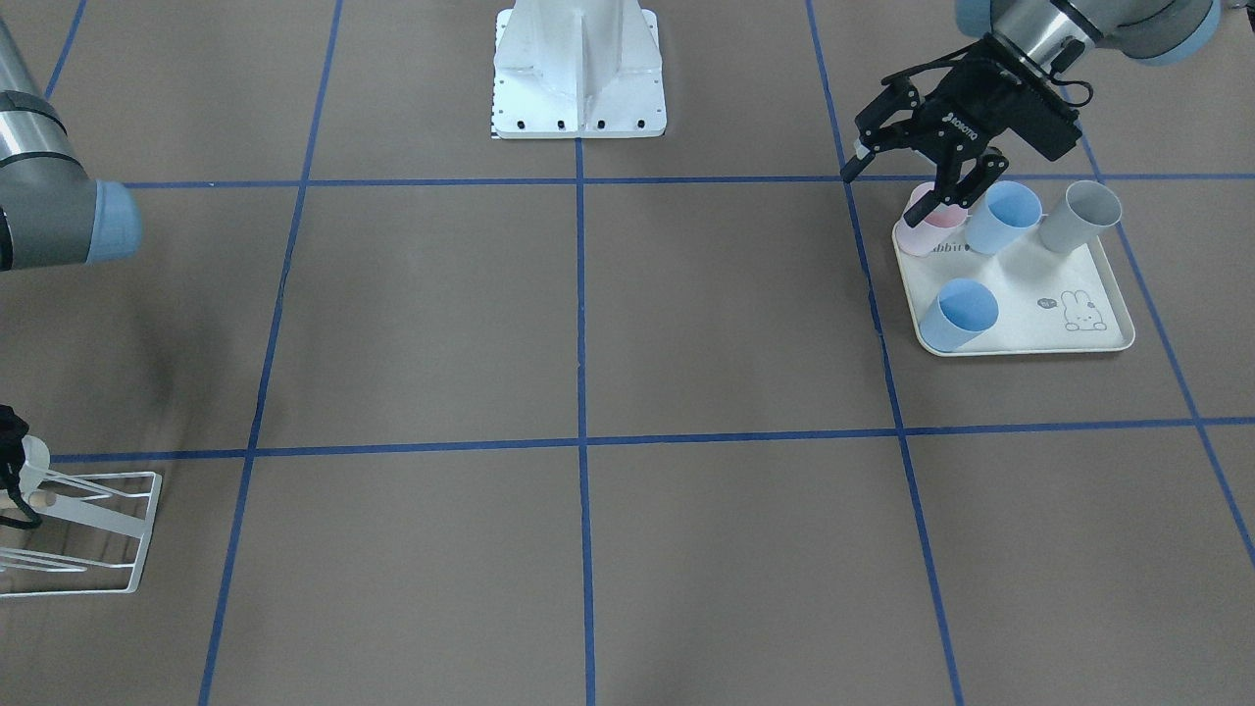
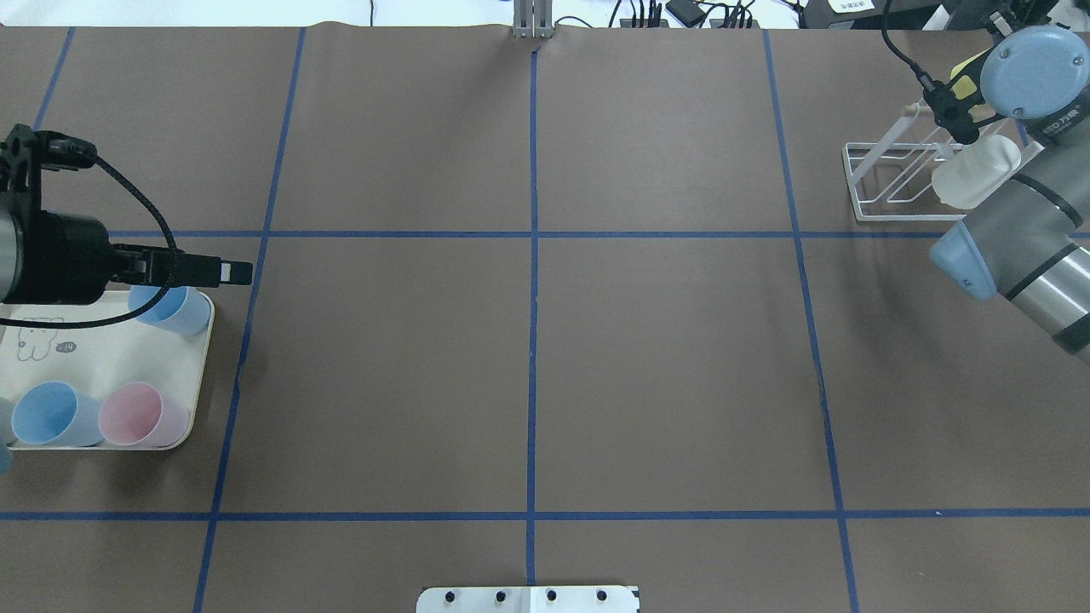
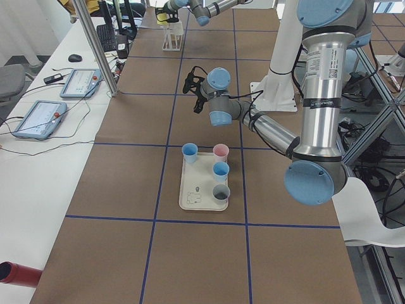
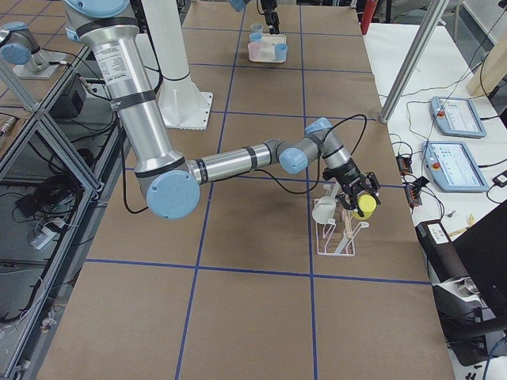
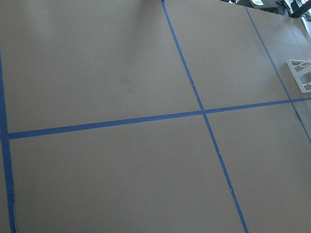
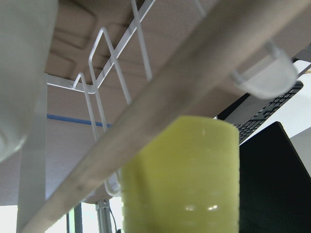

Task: Transfer IKEA cup to right arm and place on rack

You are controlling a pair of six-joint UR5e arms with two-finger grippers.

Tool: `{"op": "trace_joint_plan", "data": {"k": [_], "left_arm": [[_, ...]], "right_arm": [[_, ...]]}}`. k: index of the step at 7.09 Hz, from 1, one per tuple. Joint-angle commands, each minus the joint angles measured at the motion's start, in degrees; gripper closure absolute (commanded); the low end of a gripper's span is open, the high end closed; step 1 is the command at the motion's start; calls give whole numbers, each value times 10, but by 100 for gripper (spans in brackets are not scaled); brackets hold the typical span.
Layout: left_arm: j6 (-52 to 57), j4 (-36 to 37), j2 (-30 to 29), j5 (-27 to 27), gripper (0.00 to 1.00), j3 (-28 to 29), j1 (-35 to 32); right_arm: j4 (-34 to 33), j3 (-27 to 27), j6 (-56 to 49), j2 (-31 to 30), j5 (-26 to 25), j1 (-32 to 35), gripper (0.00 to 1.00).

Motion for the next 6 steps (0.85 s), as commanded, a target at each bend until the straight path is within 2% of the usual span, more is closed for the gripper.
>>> {"op": "trace_joint_plan", "data": {"k": [1, 3, 4, 5, 6], "left_arm": [[-1, 0, 0, 0, 0, 0, 0], [0, 0, 0, 0, 0, 0, 0], [3, 1, 3, 0, 0, -2, -2], [9, 2, 8, 0, 0, -4, -4], [43, 3, 21, -1, 0, -5, -8]], "right_arm": [[0, 0, 1, 1, 0, 0, 1], [0, 11, 1, 1, 1, 0, 1], [-3, 38, 22, 0, 6, 0, 1], [-8, 59, 82, -6, 24, 0, 1], [-9, 99, 156, -33, 64, 0, 1]]}}
